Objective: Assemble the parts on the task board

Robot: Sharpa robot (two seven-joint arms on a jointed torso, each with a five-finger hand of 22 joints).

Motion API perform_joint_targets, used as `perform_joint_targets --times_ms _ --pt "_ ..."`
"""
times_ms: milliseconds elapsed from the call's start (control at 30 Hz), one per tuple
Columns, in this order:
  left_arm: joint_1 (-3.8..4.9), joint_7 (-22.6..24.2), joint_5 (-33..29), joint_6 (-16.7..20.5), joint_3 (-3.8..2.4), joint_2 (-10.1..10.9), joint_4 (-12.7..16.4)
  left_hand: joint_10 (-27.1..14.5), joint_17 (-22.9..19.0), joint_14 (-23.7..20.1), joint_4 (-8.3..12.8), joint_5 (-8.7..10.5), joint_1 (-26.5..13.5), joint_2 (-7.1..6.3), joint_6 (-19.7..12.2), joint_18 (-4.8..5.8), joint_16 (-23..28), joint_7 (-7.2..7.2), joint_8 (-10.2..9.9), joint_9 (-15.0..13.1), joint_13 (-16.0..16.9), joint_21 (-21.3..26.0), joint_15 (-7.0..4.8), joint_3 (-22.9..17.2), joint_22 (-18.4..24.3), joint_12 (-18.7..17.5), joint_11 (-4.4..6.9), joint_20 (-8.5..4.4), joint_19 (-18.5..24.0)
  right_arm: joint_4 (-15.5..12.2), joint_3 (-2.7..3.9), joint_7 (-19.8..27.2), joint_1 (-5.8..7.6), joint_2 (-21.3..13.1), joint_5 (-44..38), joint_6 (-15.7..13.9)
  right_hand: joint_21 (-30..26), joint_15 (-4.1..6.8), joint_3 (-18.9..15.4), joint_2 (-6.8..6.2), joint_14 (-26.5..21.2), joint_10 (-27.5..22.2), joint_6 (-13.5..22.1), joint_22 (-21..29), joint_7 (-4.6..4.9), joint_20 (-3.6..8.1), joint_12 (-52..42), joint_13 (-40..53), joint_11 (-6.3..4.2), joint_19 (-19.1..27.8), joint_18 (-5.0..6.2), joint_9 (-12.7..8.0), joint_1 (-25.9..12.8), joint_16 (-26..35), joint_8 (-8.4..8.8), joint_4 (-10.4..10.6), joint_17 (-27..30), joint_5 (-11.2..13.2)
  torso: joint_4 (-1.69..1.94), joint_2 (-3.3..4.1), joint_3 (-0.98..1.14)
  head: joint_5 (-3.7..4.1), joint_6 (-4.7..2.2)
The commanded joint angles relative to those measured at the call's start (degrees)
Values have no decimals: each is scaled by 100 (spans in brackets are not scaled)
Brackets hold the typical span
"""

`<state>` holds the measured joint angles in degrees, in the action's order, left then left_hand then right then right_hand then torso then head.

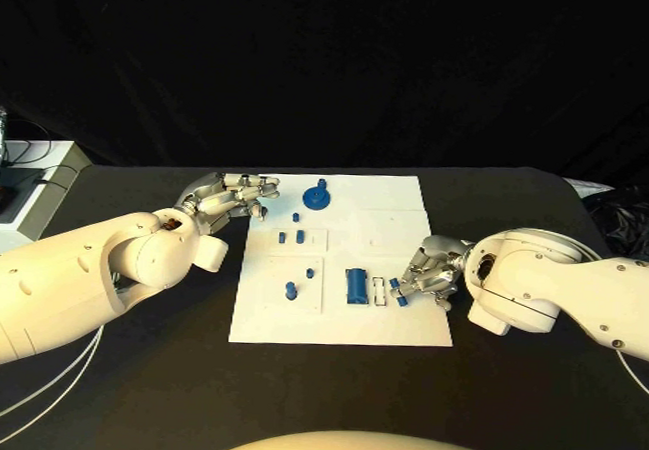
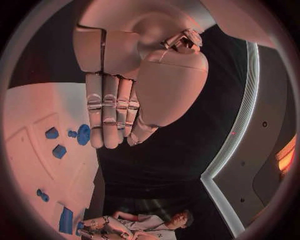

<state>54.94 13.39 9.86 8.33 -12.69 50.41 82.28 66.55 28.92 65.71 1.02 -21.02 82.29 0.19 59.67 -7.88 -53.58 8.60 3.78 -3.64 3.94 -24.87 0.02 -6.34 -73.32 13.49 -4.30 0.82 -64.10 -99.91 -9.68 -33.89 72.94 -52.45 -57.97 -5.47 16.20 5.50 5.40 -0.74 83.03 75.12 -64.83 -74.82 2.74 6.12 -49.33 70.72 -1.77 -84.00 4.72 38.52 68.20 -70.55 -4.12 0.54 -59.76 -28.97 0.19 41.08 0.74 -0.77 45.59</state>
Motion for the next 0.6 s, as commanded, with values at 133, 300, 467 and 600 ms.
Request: perform_joint_targets --times_ms 133,300,467,600 --pt "-1 21 17 -112 -4 -13 10 -55 -9 -12 29 -30 -21 6 -23 1 0 0 6 -8 -1 26 35 -62 -37 39 -6 1 -12 77 0 71 -2 143 3 -175 18 -1 885 19 3 22 -33 -1 -7 0 -42 0 -42 -248 35 -24 13 16 -17 -910 -6 -10 9 -1 -4 9 -3" --pt "-1 20 17 -118 -4 -13 12 -55 -9 -12 29 -30 -21 6 -23 1 0 0 6 -8 -1 26 35 -62 -37 39 -6 1 -12 212 -2 46 -22 292 15 -118 20 1 834 17 3 19 -47 5 -14 3 -48 4 -45 -249 29 -78 -20 16 -7 -859 -8 -2 2 1 -5 2 -10" --pt "-1 17 17 -121 -4 -9 14 -55 -9 -12 29 -30 -21 6 -23 1 0 0 6 -8 -1 26 35 -62 -37 39 -6 1 -12 307 -4 4 -54 375 24 -37 -7 1 709 27 3 21 -58 24 -18 4 -51 4 -46 -248 26 -126 -22 20 -11 -819 -6 -128 8 1 -1 -8 0" --pt "-1 16 17 -118 -4 0 14 -55 -9 -12 29 -30 -21 6 -23 1 0 0 6 -8 -1 26 35 -62 -37 39 -6 1 -12 338 -5 -57 -63 388 14 118 -38 0 505 77 1 11 -64 46 -20 3 -36 -4 -46 -245 24 -178 -42 32 -1 -768 6 -133 0 -2 -2 -17 3"
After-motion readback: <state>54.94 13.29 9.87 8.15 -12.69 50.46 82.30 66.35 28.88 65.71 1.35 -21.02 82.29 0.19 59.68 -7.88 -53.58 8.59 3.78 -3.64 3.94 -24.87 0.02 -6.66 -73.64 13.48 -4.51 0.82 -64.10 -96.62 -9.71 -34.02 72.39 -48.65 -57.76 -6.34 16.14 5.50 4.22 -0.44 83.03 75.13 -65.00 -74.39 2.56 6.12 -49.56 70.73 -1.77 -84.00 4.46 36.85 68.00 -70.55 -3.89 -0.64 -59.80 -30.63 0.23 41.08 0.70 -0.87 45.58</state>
